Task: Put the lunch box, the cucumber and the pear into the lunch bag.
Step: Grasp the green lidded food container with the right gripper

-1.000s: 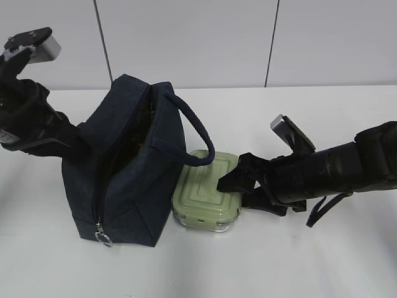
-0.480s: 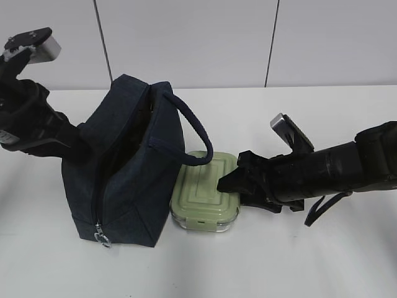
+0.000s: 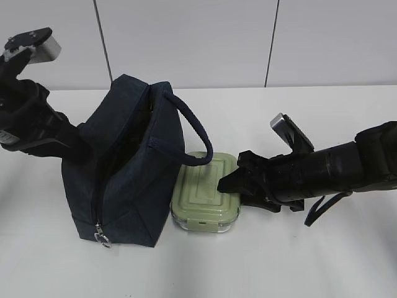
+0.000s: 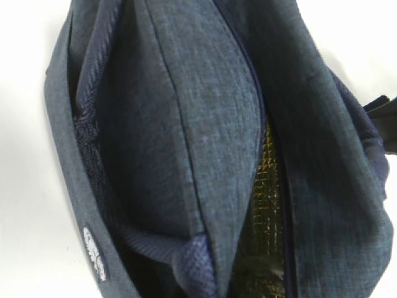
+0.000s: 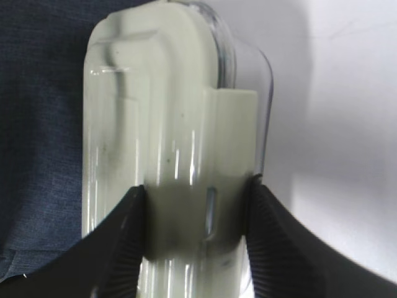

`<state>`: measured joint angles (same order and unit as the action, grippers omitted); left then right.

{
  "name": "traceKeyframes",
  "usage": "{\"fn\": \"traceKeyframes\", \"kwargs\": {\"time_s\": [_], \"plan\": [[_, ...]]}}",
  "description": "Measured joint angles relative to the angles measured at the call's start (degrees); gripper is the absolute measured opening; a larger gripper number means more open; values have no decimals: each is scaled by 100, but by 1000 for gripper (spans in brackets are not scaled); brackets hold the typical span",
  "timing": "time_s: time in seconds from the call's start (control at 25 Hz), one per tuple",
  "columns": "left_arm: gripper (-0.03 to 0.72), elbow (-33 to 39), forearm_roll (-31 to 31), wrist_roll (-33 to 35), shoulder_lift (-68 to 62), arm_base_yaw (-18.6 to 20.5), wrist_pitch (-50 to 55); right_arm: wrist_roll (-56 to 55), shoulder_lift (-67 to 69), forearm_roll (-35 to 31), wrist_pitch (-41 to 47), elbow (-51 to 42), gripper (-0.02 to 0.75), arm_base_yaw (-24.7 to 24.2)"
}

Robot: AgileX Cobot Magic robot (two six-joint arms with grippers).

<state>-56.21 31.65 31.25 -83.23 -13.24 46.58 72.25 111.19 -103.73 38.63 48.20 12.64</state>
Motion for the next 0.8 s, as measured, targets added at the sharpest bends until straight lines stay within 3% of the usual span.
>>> {"fn": "traceKeyframes", "kwargs": {"time_s": [0.28, 0.8], "plan": [[2, 0, 0, 0, 0, 0, 0, 0, 0, 31, 78, 0, 348, -102], [2, 0, -6, -1, 0, 0, 0, 60, 39, 358, 509, -46, 345, -733]]}}
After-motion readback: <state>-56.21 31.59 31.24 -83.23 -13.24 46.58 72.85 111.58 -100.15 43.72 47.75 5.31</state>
